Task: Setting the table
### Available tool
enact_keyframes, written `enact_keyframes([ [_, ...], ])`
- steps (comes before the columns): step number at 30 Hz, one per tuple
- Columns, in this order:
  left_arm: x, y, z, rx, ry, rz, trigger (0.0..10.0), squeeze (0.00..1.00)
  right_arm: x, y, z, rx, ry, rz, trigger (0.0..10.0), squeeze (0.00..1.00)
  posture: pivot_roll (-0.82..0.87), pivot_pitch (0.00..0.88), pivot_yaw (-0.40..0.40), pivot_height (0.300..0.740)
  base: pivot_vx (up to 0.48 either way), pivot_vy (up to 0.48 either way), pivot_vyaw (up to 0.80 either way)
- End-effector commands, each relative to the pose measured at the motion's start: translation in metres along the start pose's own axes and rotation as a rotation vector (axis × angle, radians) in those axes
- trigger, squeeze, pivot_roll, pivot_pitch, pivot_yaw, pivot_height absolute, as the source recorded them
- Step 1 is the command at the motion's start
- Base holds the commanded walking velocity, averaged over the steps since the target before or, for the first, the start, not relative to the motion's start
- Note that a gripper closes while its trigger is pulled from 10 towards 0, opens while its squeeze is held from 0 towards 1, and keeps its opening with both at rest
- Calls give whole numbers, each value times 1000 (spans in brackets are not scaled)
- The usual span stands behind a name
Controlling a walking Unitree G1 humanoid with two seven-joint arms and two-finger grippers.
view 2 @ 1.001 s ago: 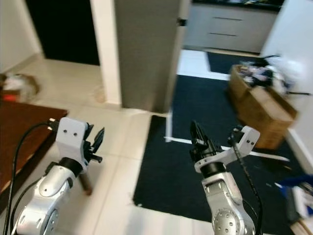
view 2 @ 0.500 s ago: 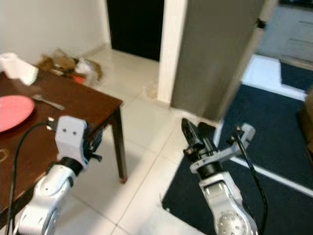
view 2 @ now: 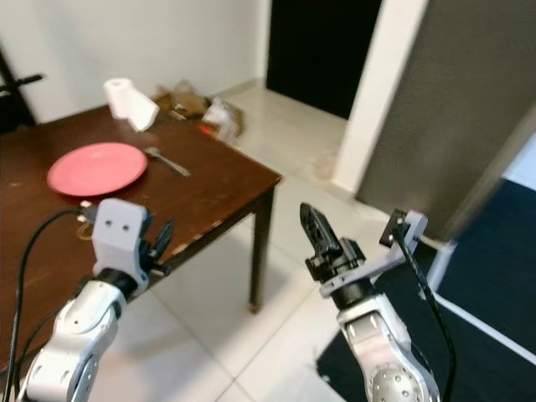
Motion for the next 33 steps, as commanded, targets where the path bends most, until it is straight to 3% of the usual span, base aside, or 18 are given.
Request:
enact_keyframes([
  [1, -1, 0, -4, 23, -5, -1, 10000, 0, 0, 2, 1, 2, -2, -2, 10000, 0, 36, 87, 32, 740, 0, 0, 788],
  [12, 16, -8, -3, 34, -45, 76, 10000, 0, -1, 1, 5, -8, 8, -13, 10000, 0, 34, 82, 30, 740, 0, 0, 788],
  [18, 32, -17, -7, 61, -123, 148, 10000, 0, -9, -1, 12, -48, 39, -60, 10000, 0, 34, 67, 31, 740, 54, 0, 771],
  [22, 40, -22, -11, 90, -135, 195, 10000, 0, -20, -3, 19, -89, 73, -135, 10000, 0, 31, 60, 34, 740, 472, 0, 0],
  [33, 38, -27, -7, 66, -132, 186, 10000, 0, -24, -4, 23, -101, 100, -157, 10000, 0, 28, 47, 37, 740, 472, 0, 0],
])
Point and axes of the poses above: a point about 5 cm out from each wrist's last joint towards the gripper, its own y axis pointing back from the gripper into the wrist, its own z axis along the axis of the wrist's last joint, x = y × z, the point moved 4 cm from there along -y, pointing out of the wrist towards the gripper, and after that the axes turned 5 degrees about -y, right-handed, at the moved point
